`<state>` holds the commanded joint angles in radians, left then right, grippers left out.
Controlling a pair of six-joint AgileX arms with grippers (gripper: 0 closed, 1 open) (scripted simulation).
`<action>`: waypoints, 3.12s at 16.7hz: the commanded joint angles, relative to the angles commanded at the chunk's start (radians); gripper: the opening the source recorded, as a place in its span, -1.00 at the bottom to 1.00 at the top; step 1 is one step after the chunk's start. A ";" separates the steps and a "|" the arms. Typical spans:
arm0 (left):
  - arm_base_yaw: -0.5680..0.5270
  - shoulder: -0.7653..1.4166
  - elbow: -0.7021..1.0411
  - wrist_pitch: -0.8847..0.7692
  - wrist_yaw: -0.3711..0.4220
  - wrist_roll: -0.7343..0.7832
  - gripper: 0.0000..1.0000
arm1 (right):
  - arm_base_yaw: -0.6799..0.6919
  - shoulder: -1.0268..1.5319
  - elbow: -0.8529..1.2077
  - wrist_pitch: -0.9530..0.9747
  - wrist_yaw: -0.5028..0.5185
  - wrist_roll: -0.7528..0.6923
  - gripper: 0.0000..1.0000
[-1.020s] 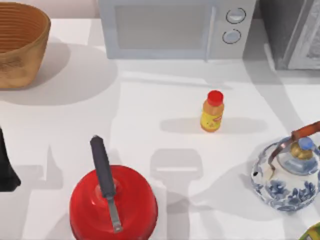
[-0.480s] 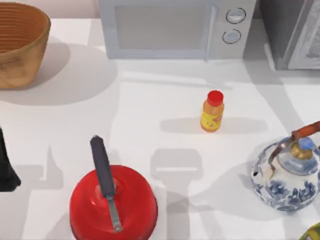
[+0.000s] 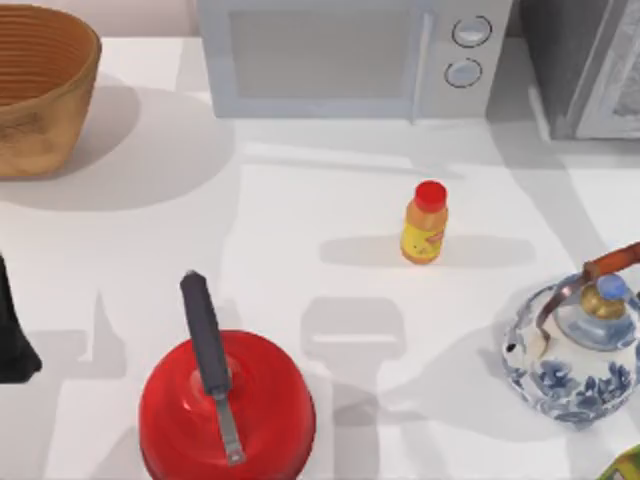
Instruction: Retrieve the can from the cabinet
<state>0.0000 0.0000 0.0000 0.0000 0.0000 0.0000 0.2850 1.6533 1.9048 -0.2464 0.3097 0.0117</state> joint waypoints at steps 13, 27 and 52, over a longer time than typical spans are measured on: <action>0.000 0.000 0.000 0.000 0.000 0.000 1.00 | 0.307 -0.396 -0.029 -0.370 0.299 -0.001 -1.00; 0.000 0.000 0.000 0.000 0.000 0.000 1.00 | 0.171 -0.678 -0.486 -0.238 0.160 -0.003 -1.00; 0.000 0.000 0.000 0.000 0.000 0.000 1.00 | -0.286 -1.638 -1.904 0.250 -0.316 -0.010 -1.00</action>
<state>0.0000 0.0000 0.0000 0.0000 0.0000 0.0000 -0.0011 0.0151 0.0010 0.0032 -0.0059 0.0012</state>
